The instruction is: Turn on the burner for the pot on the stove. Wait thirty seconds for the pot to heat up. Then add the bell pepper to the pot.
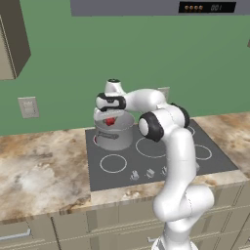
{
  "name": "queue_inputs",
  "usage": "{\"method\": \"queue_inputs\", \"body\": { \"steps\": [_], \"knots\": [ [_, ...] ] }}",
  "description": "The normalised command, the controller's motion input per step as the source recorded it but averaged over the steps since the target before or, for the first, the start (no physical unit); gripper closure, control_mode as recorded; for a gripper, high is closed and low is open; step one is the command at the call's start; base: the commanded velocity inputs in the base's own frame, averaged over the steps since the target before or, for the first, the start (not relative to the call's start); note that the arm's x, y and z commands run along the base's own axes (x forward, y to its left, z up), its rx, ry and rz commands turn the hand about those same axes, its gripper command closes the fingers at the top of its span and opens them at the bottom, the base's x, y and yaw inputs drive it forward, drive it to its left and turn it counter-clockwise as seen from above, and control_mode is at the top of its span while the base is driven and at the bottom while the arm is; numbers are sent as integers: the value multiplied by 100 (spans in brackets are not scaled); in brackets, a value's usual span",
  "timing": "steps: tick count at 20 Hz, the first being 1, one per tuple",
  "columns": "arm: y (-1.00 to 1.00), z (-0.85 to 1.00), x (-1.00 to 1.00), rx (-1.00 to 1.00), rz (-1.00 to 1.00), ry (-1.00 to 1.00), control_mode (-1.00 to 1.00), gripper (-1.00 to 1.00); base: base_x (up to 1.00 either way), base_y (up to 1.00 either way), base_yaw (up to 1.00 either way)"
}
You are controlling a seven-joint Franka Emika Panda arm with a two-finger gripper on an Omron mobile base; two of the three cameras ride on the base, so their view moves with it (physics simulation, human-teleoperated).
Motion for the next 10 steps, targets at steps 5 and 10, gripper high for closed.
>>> {"method": "queue_inputs", "body": {
  "steps": [5,10],
  "knots": [
    [-1,0,-1,0,-1,-5,-100,100,0,0,0],
    [0,0,0,0,0,0,-100,100,0,0,0]
  ]
}}
